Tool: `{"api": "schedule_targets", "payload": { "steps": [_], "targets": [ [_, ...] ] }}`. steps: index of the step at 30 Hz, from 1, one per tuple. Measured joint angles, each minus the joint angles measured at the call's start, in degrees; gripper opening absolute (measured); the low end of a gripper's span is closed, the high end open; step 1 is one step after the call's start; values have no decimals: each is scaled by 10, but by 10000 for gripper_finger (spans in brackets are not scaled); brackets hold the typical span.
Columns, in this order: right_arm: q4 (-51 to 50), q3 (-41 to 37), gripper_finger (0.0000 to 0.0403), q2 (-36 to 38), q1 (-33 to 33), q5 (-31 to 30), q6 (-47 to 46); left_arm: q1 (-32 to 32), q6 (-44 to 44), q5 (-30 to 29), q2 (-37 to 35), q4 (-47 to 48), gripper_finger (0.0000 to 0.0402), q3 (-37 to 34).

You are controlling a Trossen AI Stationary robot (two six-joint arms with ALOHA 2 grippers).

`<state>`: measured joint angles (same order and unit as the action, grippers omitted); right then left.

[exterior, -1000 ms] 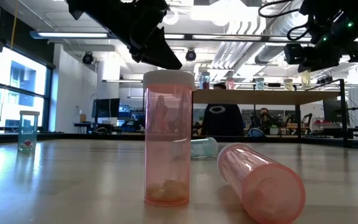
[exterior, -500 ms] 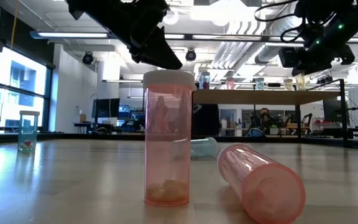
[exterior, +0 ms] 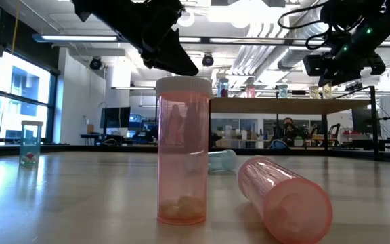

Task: Pick and place medicine bottles onto shelf by color
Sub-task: Put the top yellow pill bottle on the shelf aligned with the yellow pill bottle

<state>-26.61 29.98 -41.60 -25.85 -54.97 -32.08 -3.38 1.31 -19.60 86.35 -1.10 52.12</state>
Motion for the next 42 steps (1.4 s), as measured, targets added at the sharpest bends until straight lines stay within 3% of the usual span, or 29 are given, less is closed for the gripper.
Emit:
{"api": "schedule_targets", "payload": {
  "steps": [42],
  "targets": [
    [0,1,111,0,-2,26,26,0,0,-1,0,0,166,0]
  ]
}}
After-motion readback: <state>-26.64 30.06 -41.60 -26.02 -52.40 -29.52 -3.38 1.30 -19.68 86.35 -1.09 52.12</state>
